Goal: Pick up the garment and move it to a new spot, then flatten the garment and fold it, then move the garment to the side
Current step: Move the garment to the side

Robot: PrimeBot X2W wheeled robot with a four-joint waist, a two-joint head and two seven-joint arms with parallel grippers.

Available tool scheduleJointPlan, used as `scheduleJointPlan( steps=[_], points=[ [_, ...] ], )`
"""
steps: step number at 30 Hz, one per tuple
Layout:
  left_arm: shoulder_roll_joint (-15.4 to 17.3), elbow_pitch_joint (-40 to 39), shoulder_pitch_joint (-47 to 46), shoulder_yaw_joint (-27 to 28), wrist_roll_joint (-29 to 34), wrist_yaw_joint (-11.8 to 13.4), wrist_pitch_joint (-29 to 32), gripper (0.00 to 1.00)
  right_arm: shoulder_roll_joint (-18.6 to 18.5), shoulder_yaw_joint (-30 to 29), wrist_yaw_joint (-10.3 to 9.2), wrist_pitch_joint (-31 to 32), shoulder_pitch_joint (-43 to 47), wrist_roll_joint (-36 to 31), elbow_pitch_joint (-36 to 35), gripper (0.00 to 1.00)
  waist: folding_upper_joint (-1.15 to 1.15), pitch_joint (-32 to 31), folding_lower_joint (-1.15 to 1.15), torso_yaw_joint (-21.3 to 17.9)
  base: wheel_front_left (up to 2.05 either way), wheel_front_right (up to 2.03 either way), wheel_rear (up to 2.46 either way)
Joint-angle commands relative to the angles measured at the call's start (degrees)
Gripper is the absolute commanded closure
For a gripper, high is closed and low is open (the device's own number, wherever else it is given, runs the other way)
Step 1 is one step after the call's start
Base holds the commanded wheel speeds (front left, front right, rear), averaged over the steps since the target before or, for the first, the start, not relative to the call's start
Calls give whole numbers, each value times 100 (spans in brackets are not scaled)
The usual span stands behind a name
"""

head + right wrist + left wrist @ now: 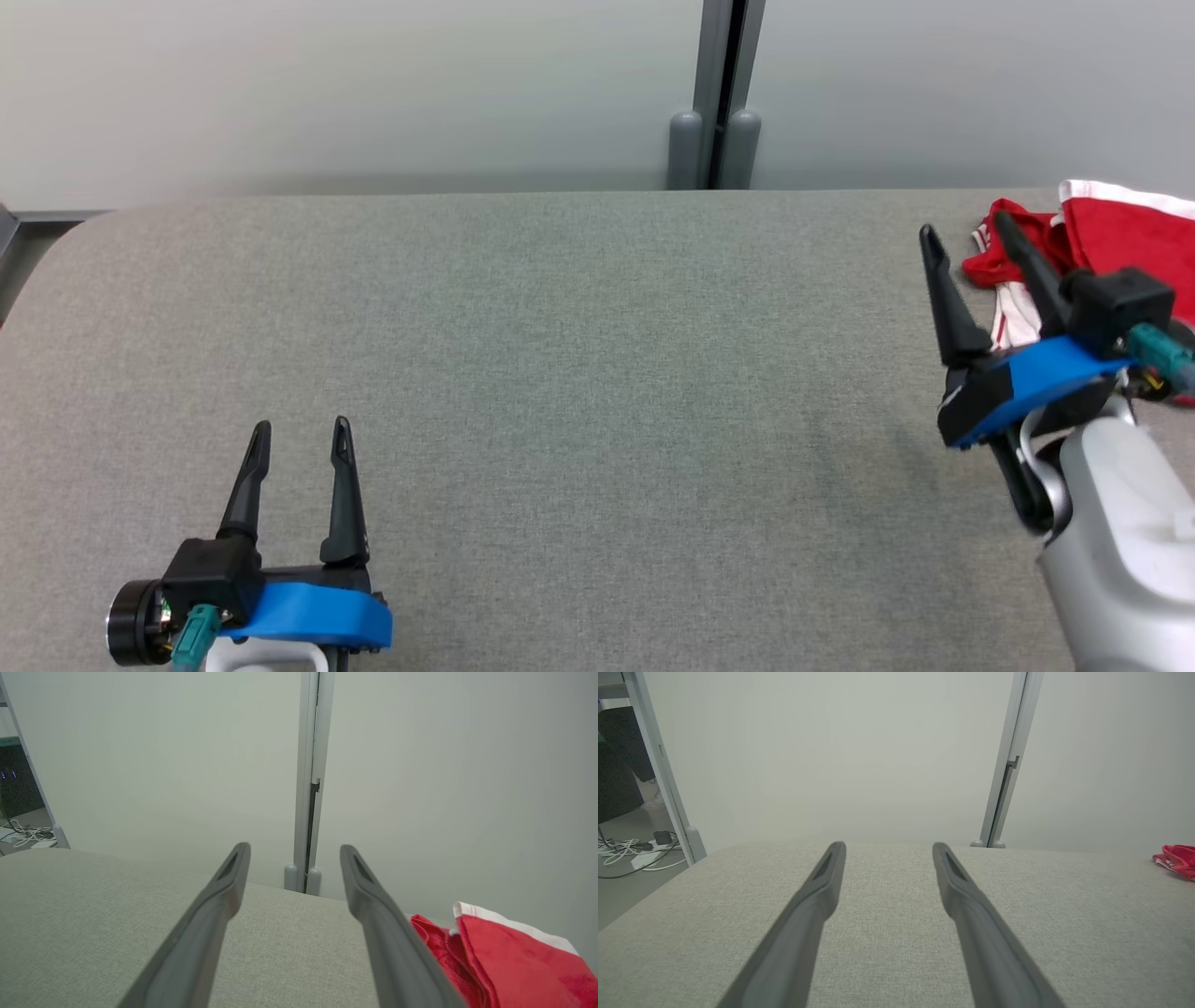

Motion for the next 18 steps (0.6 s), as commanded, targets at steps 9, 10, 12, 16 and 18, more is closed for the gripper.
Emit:
scheduleJointPlan(
  steps=[9,10,12,16,18],
  points=[
    [73,-17,171,-70,-33,49,24,0,466,-468,3,112,1564,-65,-1321,0,0,-247,2,-68,0,0,0],
    [76,-25,178,-77,-37,51,34,0,512,-558,3,160,1711,-107,-1458,0,0,-265,2,-65,0,0,0],
    [88,-38,185,-91,-44,52,63,0,631,-723,3,252,1997,-178,-1766,0,0,-291,2,-50,0,0,0],
    [93,-60,220,-112,-68,55,74,0,807,-980,3,453,2475,-302,-2317,0,0,-318,2,-37,0,0,0],
    [93,-68,224,-128,-72,66,77,0,909,-1071,3,540,2657,-373,-2580,0,0,-321,2,-27,0,0,0]
  ],
)
